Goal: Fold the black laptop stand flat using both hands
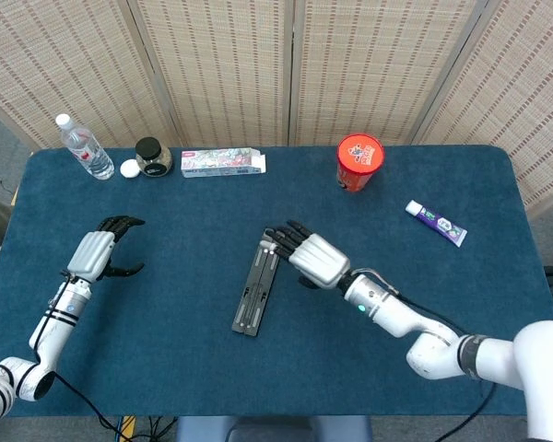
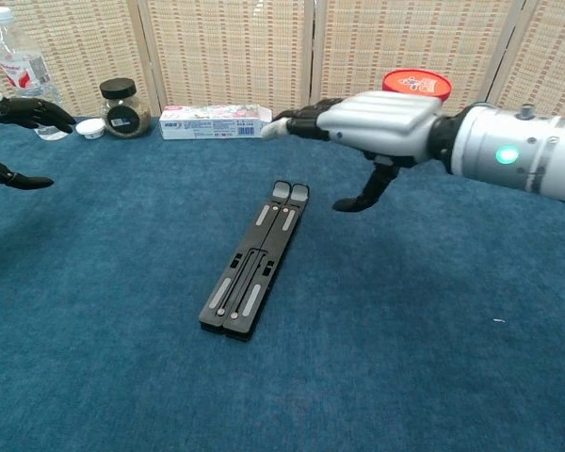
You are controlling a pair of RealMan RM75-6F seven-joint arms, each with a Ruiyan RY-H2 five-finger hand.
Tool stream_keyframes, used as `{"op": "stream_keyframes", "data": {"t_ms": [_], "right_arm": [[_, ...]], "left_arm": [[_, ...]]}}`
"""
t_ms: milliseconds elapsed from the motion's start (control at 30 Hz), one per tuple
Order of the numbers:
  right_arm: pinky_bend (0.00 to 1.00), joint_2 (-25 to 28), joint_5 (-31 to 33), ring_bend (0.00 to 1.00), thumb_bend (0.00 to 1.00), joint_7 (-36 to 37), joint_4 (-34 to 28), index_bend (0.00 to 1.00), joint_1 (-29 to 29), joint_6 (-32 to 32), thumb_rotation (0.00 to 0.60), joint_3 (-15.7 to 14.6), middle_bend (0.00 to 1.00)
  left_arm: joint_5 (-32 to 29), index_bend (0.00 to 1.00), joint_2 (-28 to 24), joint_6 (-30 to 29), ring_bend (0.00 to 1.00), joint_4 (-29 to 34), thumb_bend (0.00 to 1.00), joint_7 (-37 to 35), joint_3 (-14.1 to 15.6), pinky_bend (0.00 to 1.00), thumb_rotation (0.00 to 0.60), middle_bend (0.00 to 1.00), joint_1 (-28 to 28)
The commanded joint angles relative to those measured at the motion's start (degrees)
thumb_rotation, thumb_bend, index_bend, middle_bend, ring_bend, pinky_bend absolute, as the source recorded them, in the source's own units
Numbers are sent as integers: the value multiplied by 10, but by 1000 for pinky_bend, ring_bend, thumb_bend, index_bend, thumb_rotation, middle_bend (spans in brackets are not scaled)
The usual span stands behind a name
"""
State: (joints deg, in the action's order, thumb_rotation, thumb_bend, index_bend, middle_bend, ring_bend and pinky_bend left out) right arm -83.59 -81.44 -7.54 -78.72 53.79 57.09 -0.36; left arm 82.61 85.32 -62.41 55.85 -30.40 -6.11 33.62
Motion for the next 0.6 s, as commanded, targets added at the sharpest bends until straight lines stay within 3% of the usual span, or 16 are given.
{"op": "stream_keyframes", "data": {"t_ms": [33,267,600], "right_arm": [[0,62,62,0,206,-62,-79,0,-69,55,600,6,24],[0,160,76,0,207,-95,-166,0,-172,148,600,-25,39],[0,216,77,0,207,-77,-190,0,-312,247,600,-69,43]], "left_arm": [[-3,192,-14,-15,111,21,172,22,4,74,600,195,-15],[-18,206,-50,-56,111,79,173,75,12,74,600,196,-62],[-48,207,-121,-129,111,214,173,206,36,74,600,195,-150]]}}
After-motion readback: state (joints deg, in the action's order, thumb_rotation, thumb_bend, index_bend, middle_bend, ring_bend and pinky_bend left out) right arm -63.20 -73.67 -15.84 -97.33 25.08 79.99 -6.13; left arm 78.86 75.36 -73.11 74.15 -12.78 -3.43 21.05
